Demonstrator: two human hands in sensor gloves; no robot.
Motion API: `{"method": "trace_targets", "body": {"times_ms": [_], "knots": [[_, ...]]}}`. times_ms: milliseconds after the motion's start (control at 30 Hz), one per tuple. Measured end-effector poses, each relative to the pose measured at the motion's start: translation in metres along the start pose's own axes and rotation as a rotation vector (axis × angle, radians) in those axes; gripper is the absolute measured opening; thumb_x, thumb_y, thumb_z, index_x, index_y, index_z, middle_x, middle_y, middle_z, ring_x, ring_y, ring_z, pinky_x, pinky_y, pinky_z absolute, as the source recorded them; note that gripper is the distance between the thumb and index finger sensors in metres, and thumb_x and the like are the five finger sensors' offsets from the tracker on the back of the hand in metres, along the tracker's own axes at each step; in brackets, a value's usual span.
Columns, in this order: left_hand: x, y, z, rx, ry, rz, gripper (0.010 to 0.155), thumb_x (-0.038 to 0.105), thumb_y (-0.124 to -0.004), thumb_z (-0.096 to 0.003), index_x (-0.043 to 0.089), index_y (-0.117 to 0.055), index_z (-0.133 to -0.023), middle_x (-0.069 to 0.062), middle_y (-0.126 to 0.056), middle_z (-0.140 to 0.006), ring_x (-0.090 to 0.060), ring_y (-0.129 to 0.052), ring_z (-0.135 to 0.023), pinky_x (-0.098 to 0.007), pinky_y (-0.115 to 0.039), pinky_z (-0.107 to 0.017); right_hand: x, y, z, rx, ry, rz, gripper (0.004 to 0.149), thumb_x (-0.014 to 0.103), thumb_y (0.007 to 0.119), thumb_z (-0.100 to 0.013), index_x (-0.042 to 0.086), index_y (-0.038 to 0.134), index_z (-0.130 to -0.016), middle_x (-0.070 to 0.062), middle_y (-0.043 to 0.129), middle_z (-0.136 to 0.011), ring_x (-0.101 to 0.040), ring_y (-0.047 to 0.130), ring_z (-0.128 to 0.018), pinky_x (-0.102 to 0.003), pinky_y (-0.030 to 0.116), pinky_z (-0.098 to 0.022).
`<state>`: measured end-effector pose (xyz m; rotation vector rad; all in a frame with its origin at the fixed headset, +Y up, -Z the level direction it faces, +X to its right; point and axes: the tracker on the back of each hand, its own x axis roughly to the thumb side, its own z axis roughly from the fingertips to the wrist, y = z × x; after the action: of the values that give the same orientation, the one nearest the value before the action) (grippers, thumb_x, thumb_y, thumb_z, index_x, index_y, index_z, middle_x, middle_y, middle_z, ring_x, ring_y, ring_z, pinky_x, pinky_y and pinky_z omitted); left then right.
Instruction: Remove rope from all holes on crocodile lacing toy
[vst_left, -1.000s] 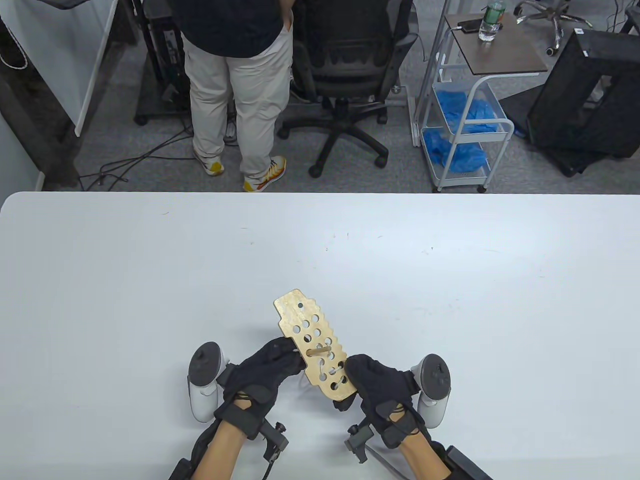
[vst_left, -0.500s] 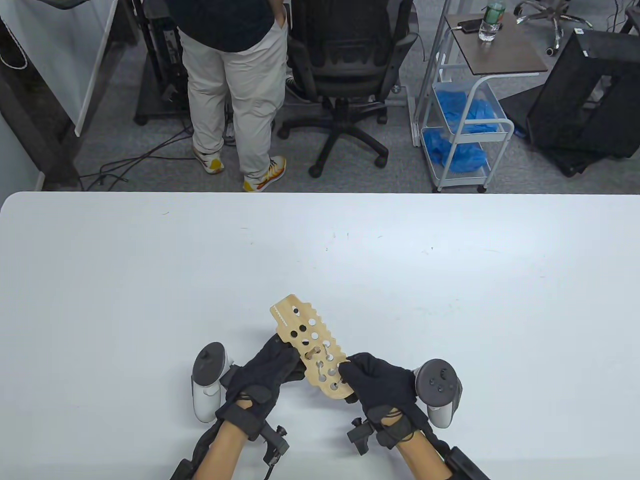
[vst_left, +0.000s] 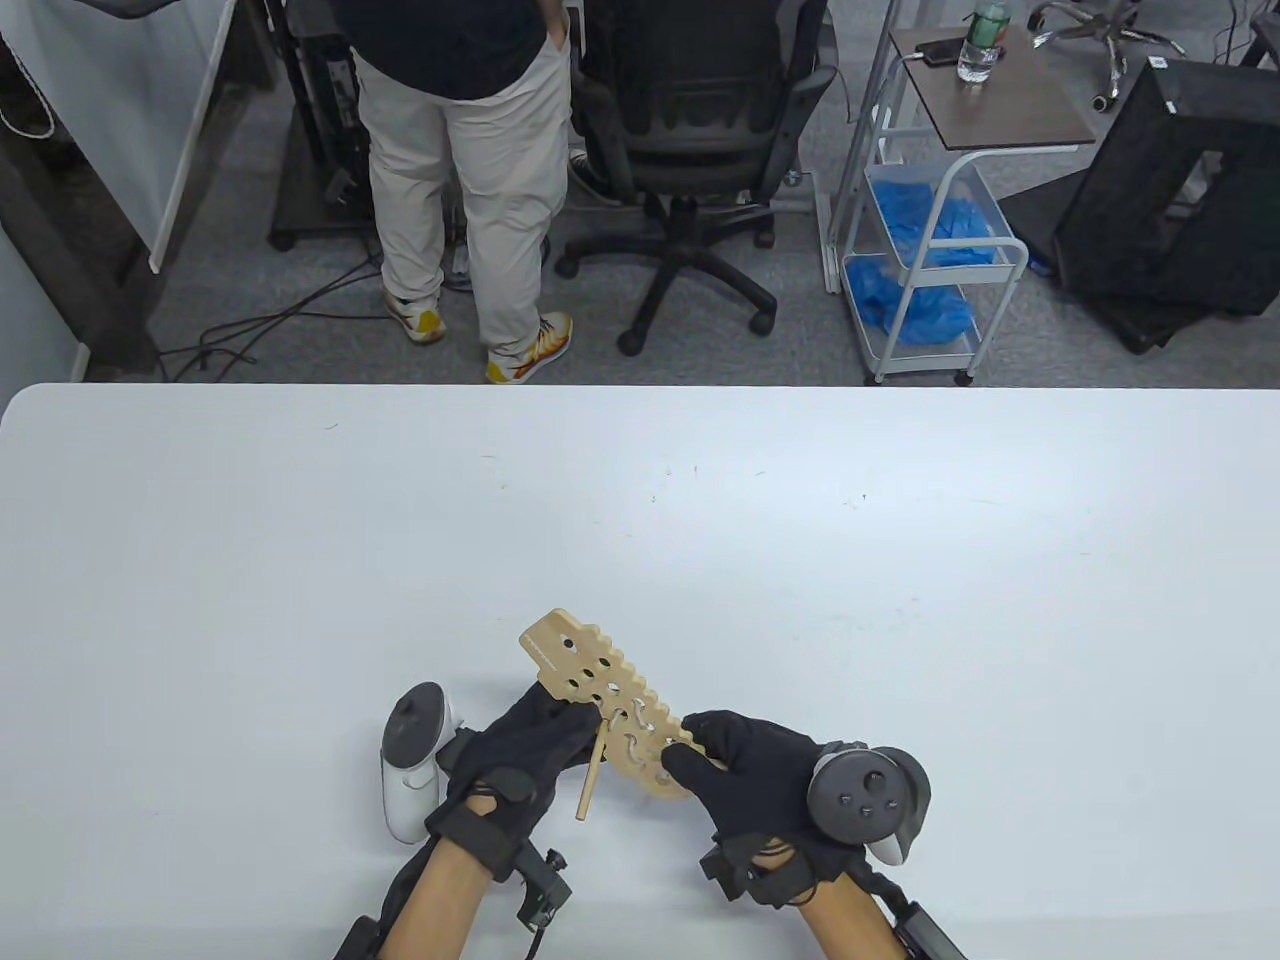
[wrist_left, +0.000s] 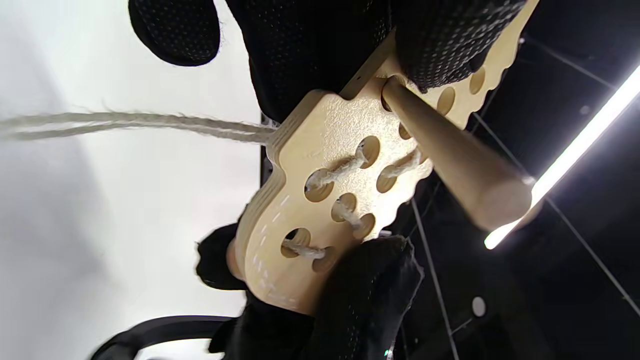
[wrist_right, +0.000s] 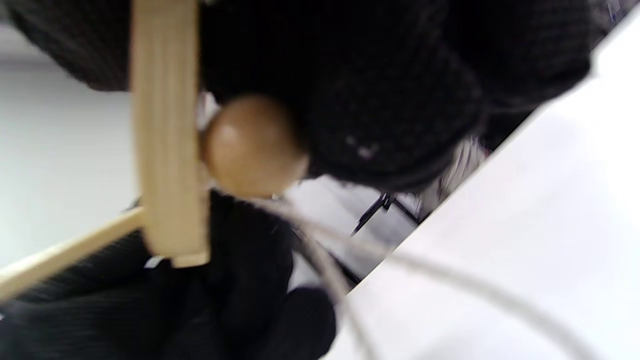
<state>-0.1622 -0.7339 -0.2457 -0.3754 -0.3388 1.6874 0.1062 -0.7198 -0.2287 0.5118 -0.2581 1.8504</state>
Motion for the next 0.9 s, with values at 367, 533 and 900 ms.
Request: {"method": "trace_targets", "body": {"times_ms": [367,533,900], "knots": [[-0.001,-0.001,0.001,0.024,-0.044,0.148,0.051,0.045,-0.078,-0.0532,0.038,-0.069,-0.103,0.013,-0.095,-0.092,-0.012,-0.095,-0.082,-0.055,-0.071,-0.071,-0.013,0.013,0.002,0.157,0.023,-0.247,0.063,0.053,0.081,-0.043,0.011,0.069,-0.088,-0.021,0.075,-0.094,-0.044,0.089,-0.064,-0.067,0.071,-0.047],[-0.001,-0.003,-0.001,-0.007,-0.016,0.094,0.052,0.045,-0.077,-0.0538,0.037,-0.067,-0.104,0.011,-0.094,-0.093,-0.015,-0.093,-0.082,-0.057,-0.069,-0.071,-0.016,0.013,0.002,0.146,0.049,-0.314,0.053,0.045,0.076,-0.047,0.008,0.073,-0.085,-0.024,0.084,-0.082,-0.042,0.093,-0.053,-0.066,0.073,-0.044],[-0.001,-0.008,-0.002,-0.058,0.055,-0.101,0.070,0.057,-0.070,-0.0548,0.024,-0.054,-0.114,-0.002,-0.087,-0.100,-0.026,-0.086,-0.087,-0.064,-0.063,-0.070,-0.013,-0.008,0.002,-0.052,0.059,-0.215,0.046,0.042,0.076,-0.046,0.005,0.079,-0.074,-0.021,0.092,-0.071,-0.037,0.097,-0.039,-0.061,0.078,-0.037]]}}
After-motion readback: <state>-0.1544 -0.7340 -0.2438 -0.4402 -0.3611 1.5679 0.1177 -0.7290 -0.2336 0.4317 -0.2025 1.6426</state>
